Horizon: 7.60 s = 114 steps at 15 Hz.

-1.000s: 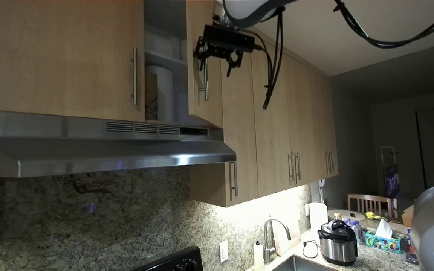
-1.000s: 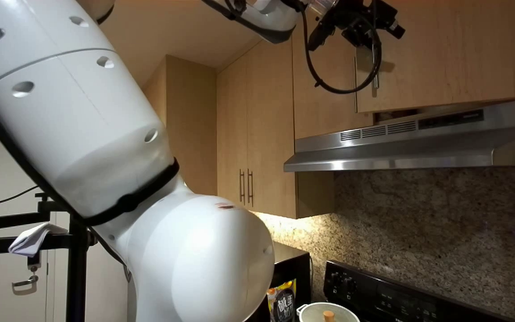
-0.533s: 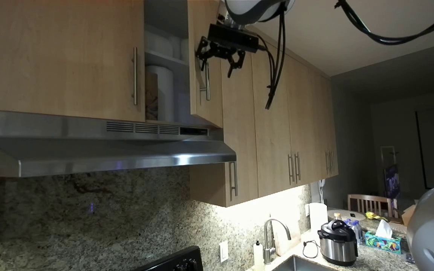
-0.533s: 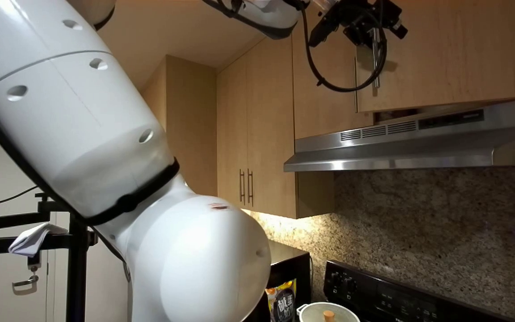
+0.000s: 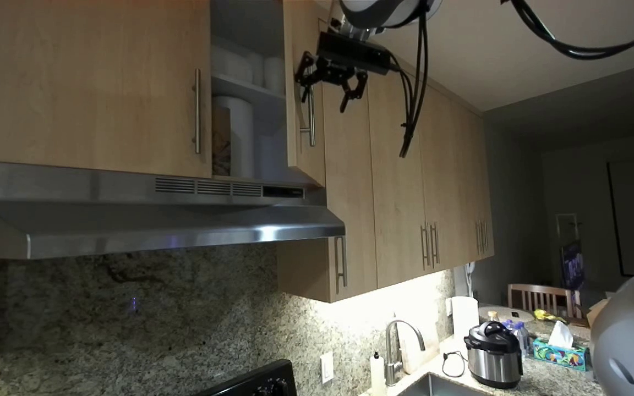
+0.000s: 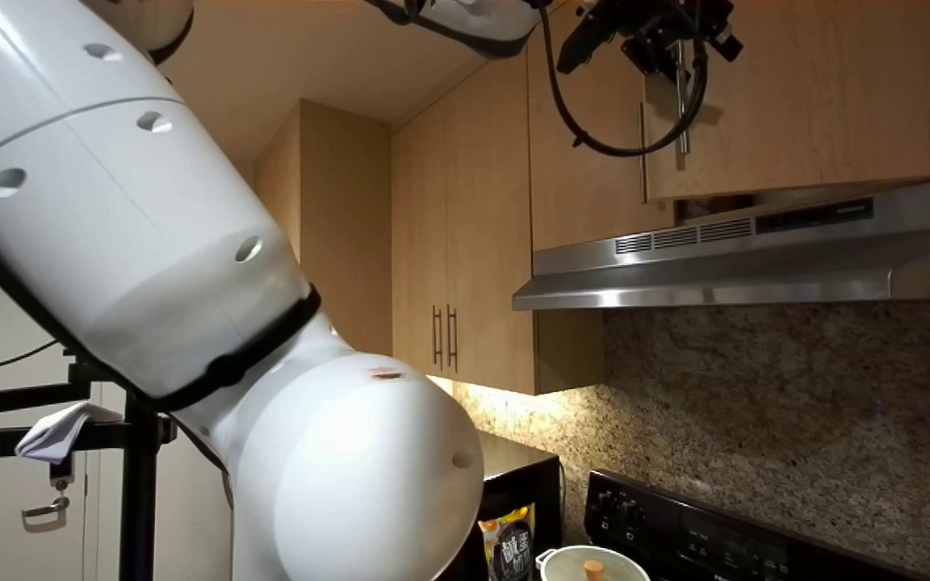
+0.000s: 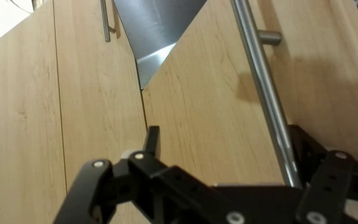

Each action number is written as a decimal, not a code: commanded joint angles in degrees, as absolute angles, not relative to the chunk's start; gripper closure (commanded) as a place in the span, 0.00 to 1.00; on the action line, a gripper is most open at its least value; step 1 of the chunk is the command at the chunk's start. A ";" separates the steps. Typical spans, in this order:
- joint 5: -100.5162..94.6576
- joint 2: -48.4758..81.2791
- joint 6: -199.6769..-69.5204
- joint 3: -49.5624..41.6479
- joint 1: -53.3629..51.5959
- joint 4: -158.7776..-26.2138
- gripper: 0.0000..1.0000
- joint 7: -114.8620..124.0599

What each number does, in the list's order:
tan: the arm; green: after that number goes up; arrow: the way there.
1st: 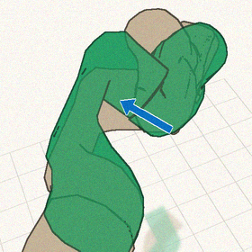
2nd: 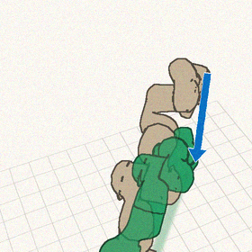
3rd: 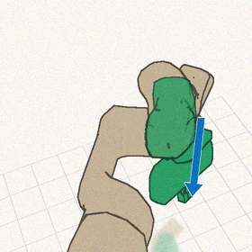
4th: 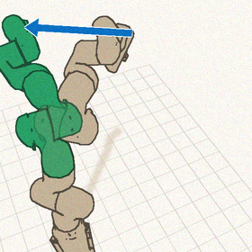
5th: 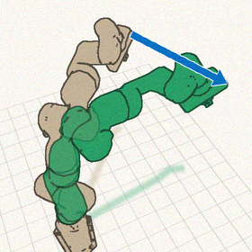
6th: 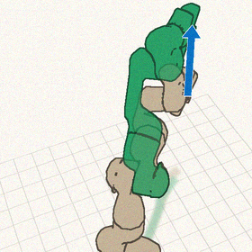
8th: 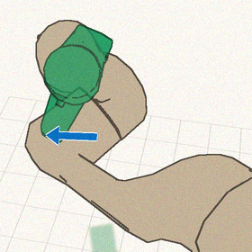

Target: Open the right door of the cabinet

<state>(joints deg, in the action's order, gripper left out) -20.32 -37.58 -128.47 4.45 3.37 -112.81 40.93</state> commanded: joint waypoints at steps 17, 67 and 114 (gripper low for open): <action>-14.77 -37.02 -126.90 6.05 6.91 -112.80 0.00 34.74; 0.07 -41.30 -110.98 -18.58 -0.61 -107.51 0.00 -17.52; -5.39 -42.07 -82.07 -15.84 -3.70 -84.80 0.00 -37.33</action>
